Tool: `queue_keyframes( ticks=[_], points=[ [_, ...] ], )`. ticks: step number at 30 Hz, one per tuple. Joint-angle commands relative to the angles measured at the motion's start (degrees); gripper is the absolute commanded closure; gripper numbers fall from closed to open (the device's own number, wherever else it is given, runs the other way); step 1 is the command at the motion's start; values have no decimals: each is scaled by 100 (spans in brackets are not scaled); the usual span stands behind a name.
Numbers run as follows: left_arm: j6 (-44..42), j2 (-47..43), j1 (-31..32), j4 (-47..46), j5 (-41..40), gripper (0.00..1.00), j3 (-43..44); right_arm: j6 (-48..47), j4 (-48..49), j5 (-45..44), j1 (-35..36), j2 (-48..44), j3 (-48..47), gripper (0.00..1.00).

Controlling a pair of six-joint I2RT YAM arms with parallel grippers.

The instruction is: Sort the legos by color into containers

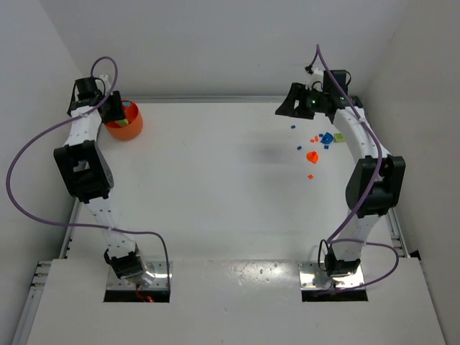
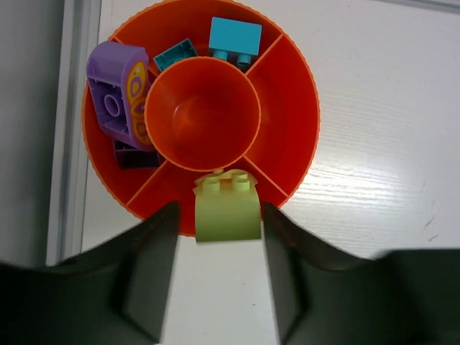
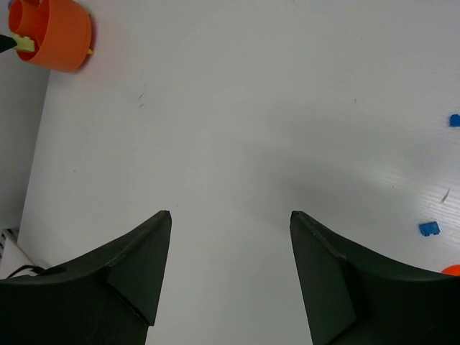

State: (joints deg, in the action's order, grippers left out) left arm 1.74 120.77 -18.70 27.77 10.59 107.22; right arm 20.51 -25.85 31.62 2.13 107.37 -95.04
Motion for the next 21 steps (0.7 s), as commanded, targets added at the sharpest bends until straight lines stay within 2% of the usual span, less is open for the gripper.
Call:
queue_keyframes(
  ticks=[1,2,8,9,11,13,15,16,18,21],
  points=[
    [-33,25,-64,-70,109,40,264,-161,80,-76,42,12,-49,32],
    [-94,-44,-64,-70,110,32,212,-162,80,-138,-10,-40,-49,31],
    [-95,-290,-116,-175,381,24,159,-460,-105,-523,-64,-164,4,31],
    [-95,-491,-116,-254,487,18,28,-565,-157,-612,-64,-225,56,31],
    [-95,-764,-116,-377,873,0,-104,-636,-210,-998,-116,-366,195,31],
    [-471,-1272,-12,-378,1146,0,-157,-723,-210,-1366,-178,-444,275,31],
    [-779,-1712,364,-430,789,0,-376,-855,-359,-1639,-300,-498,355,31],
    [-841,-2089,532,-430,334,0,-438,-917,-360,-1728,-301,-498,425,31],
    [-633,-2495,840,-430,128,0,-666,-1013,-543,-2095,-450,-498,425,31],
    [-482,-3338,912,-421,592,0,-1130,-1355,-876,-2607,-617,-437,347,34]
  ],
)
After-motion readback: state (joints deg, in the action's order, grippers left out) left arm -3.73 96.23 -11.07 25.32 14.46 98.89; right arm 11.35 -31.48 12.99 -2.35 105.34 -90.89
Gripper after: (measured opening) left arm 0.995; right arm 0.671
